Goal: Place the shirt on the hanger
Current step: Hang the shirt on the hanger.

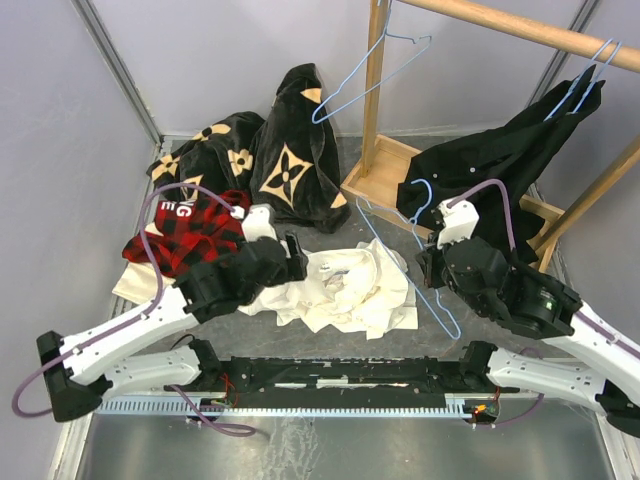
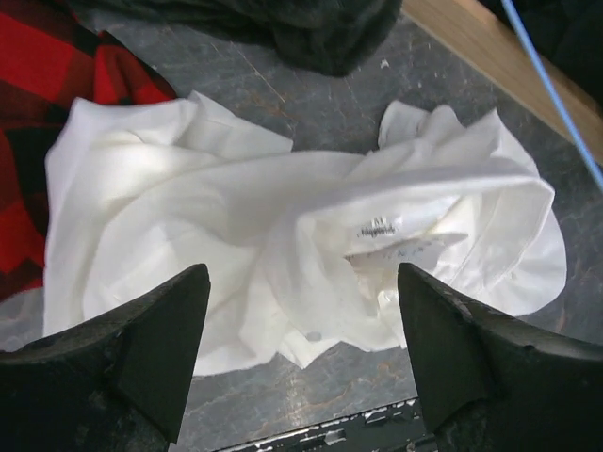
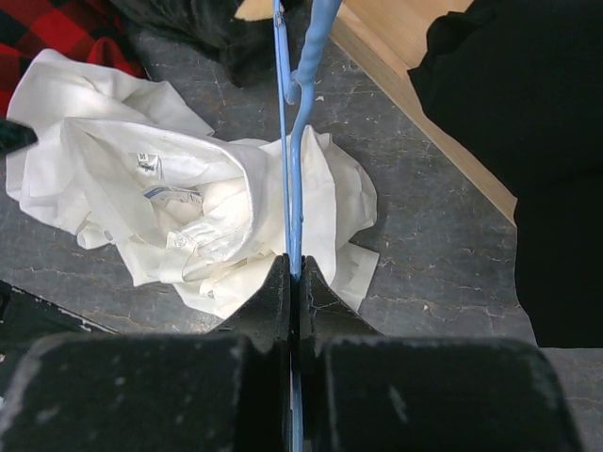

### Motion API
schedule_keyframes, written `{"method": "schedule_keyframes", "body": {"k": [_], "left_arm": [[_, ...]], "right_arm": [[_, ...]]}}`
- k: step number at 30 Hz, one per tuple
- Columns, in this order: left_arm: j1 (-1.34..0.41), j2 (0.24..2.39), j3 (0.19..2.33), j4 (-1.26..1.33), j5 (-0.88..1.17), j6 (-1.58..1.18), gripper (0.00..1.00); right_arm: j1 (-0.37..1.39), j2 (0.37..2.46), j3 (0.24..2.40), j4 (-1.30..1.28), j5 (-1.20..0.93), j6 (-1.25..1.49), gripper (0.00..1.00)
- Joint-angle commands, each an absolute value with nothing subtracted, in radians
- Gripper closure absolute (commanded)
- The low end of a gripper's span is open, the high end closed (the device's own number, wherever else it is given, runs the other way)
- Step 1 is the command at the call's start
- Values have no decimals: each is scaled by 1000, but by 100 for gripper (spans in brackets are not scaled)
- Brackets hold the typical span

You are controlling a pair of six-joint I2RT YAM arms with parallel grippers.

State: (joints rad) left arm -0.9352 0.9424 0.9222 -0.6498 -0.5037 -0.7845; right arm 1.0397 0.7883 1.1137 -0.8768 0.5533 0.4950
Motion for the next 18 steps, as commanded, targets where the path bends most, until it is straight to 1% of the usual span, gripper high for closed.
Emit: {"method": "schedule_keyframes", "body": {"k": [1,3,7,11,18], "left_arm": [[-1093,991,900,-709,-752,-979,14],[-1125,1026,877,-697,-763,-1020,14],[-1134,1099,863,-668,-781,-1061,16],[-1133,1152,884,-621,-819,-1059,23],[-1134,1226,916,-687,-841,-1130,33]], "right_arm": [[1041,733,1092,-845,620,527,100],[1040,721,1084,-849,624,535,100],[1040,713,1087,-871,623,548,100],[1041,712,1086,-879,614,555,100],[1041,722,1080,-886,594,558,100]]}}
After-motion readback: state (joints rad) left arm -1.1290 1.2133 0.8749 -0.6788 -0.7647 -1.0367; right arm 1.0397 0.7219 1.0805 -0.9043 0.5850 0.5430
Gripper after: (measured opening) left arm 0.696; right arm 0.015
